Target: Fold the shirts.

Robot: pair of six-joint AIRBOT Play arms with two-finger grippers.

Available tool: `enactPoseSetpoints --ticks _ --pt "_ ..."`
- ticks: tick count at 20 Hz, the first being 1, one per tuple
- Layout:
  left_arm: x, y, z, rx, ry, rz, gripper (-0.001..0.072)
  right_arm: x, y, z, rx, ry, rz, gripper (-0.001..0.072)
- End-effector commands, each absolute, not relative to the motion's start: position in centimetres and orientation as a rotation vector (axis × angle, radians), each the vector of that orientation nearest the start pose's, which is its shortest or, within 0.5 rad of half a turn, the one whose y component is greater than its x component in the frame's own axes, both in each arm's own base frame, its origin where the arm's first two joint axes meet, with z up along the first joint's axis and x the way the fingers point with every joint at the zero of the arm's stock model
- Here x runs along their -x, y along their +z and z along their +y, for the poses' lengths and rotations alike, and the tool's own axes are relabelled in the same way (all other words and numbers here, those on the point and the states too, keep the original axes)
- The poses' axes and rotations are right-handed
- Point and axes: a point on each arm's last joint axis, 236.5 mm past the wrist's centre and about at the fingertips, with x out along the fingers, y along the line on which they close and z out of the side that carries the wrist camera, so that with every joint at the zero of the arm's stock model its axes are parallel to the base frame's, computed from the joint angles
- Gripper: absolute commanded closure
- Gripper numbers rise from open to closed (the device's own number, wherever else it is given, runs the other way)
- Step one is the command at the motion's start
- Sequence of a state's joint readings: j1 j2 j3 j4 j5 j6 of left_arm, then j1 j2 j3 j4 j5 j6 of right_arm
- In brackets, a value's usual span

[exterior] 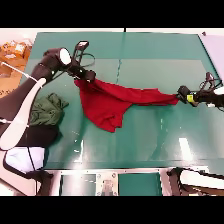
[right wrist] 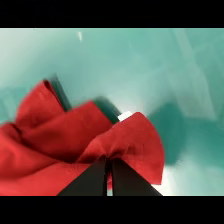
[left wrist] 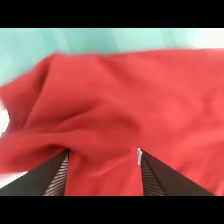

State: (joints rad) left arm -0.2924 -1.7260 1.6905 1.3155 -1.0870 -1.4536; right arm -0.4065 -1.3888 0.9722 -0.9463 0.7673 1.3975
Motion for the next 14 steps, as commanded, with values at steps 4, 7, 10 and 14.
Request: enactPoseSetpoints --ticks 4,7,10,14 --pt "-43.3 1.9 -12.3 0.060 -0.337 1.510 0.0205 -44.3 -0.9 -10.5 -0.665 -0.114 0.974 0.0325" --pt "-39.7 -0.7 -11.9 0.081 -0.324 1.668 0.0205 -42.7 -1.4 -10.1 -0.693 -0.096 1.042 0.0299" --pt "-35.2 -4.9 -14.1 0.167 -0.380 1.823 0.0205 -41.2 -2.0 -9.5 -0.721 -0.074 1.105 0.0389" --pt "-33.7 -9.7 -17.3 0.274 -0.405 1.798 0.0205 -38.5 -4.7 -7.1 -0.771 -0.049 1.218 0.0386"
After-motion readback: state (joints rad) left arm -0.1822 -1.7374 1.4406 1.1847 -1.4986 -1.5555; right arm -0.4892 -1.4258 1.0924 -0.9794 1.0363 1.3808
